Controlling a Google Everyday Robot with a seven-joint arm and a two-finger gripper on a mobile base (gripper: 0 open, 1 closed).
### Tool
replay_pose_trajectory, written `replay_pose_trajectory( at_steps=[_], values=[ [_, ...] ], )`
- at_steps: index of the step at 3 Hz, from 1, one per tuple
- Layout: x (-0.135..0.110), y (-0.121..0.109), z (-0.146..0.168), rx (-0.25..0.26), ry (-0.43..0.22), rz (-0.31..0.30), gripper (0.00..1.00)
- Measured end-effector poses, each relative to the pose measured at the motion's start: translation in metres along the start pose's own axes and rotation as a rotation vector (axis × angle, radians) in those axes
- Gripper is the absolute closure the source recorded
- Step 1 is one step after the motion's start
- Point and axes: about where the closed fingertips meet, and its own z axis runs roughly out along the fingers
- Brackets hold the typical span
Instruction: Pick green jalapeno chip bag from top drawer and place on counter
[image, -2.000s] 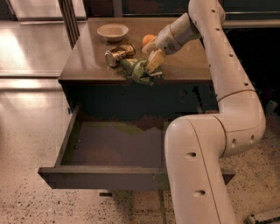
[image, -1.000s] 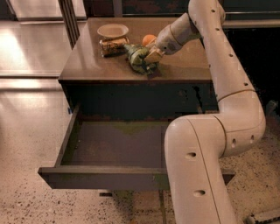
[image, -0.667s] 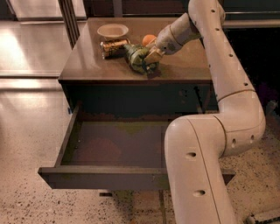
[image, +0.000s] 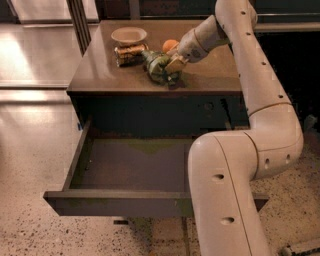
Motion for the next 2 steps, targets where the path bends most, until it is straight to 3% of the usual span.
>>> replay_pose_trajectory(
  at_steps=[1,2],
  values=[
    [0.0000,0.0000,0.0000,0.000,0.000,0.000,0.11],
    [0.0000,0.0000,0.0001,0.000,0.000,0.000,0.00]
  ],
)
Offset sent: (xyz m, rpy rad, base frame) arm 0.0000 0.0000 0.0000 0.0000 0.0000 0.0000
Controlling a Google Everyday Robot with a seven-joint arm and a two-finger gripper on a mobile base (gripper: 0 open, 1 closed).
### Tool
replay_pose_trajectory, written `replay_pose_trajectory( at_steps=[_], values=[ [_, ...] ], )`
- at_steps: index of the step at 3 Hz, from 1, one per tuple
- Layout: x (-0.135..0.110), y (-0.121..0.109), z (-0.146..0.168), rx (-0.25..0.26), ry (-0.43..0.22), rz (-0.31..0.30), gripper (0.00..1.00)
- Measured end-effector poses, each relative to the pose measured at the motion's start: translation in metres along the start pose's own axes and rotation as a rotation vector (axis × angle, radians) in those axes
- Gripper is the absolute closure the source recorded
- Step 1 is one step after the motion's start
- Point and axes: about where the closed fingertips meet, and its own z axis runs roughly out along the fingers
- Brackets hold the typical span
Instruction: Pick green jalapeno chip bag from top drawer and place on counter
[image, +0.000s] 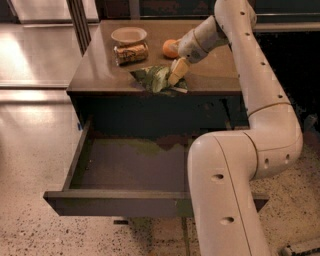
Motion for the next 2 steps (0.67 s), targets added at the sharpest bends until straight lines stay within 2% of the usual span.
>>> replay_pose_trajectory(
  at_steps=[2],
  values=[
    [0.0002,0.0040,-0.0076,-0.009,-0.033,-0.003,0.00]
  ],
)
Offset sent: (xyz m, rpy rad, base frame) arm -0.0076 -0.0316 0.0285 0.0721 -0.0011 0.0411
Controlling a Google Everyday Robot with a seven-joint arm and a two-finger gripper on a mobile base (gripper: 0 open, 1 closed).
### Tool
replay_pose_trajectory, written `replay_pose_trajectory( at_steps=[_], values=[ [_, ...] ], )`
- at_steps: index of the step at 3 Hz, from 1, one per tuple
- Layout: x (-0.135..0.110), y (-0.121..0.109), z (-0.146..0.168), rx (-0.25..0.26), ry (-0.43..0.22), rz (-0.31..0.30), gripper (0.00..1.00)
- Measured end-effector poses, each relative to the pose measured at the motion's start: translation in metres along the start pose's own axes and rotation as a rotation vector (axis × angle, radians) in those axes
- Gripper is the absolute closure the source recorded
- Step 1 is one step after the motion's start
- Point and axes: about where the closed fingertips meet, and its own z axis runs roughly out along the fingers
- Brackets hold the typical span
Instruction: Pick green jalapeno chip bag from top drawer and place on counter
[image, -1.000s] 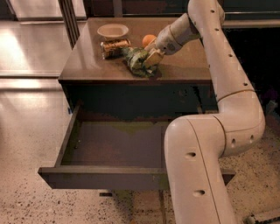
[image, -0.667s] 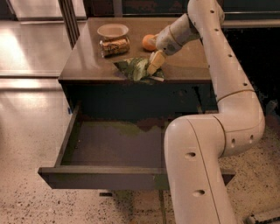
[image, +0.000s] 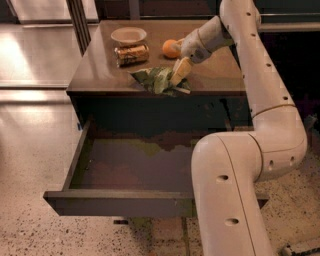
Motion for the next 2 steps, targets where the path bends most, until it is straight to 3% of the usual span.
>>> replay_pose_trajectory(
  at_steps=[1,2],
  values=[
    [-0.006,0.012,-0.039,0.000,-0.018,-0.010,0.00],
    [-0.015,0.016,-0.087,0.059,-0.007,-0.009,0.00]
  ],
)
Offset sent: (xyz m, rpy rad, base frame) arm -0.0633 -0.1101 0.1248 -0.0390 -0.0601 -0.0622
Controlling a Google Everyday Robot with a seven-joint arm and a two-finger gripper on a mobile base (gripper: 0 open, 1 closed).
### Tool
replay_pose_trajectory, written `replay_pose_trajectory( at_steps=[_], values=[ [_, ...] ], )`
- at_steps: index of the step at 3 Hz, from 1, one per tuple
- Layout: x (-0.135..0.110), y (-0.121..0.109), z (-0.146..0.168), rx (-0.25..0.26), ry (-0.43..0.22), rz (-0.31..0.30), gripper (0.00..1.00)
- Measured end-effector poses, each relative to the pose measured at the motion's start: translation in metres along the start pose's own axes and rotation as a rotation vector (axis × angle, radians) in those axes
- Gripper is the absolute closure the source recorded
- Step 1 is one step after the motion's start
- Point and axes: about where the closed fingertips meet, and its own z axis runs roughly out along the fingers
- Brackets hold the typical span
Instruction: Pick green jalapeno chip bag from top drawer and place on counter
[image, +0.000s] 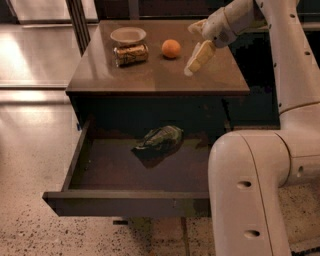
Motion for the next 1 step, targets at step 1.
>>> replay_pose_trajectory(
  at_steps=[1],
  values=[
    [0.0000,0.0000,0.0000,0.000,0.000,0.000,0.00]
  ],
)
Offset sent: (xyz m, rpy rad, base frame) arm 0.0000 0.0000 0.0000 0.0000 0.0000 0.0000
